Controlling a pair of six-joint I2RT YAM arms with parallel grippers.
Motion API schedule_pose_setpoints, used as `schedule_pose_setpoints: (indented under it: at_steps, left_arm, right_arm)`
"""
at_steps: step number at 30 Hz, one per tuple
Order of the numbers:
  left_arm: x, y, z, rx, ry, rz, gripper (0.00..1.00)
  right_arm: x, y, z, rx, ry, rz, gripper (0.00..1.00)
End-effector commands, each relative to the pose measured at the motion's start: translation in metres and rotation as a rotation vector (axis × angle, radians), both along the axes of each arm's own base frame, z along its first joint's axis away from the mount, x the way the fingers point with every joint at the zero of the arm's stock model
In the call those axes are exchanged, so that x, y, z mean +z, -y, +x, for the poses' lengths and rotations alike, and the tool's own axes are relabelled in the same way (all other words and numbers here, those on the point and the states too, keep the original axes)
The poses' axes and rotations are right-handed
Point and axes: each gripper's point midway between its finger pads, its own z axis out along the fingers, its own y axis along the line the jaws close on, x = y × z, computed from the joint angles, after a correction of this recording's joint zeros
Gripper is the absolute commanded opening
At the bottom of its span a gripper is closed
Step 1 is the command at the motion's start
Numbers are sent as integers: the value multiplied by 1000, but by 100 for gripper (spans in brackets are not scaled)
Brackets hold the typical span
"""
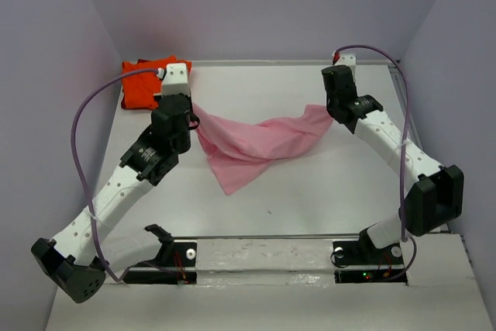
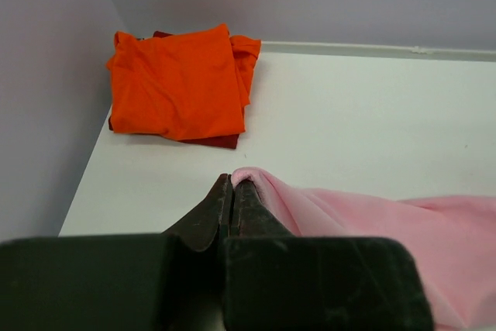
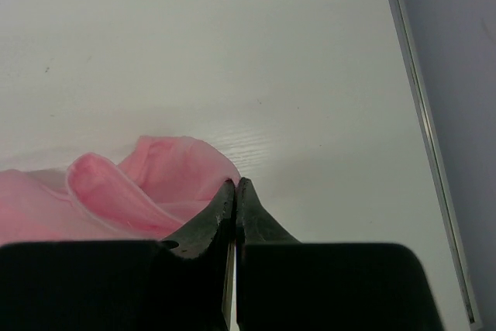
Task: Fold and stack the t-shirts
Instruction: Flatten out the crumpled T-shirt at the center of the board.
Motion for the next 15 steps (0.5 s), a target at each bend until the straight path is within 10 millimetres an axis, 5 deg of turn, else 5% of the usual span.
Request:
schedule_pose_setpoints:
  at_steps: [1, 9, 14, 15]
  left_arm:
    - [22, -10, 2, 31, 120, -64, 0]
    - [13, -11, 6, 30, 120, -81, 0]
    - [46, -9, 18, 31, 137, -113, 0]
    - [66, -7, 19, 17, 170, -137, 0]
  right_arm:
    - [18, 4, 26, -46, 83, 29, 0]
    - [39, 3, 34, -31, 137, 47, 0]
    - [78, 3, 49, -3, 208, 65, 0]
    - [86, 1, 49, 9, 218, 65, 0]
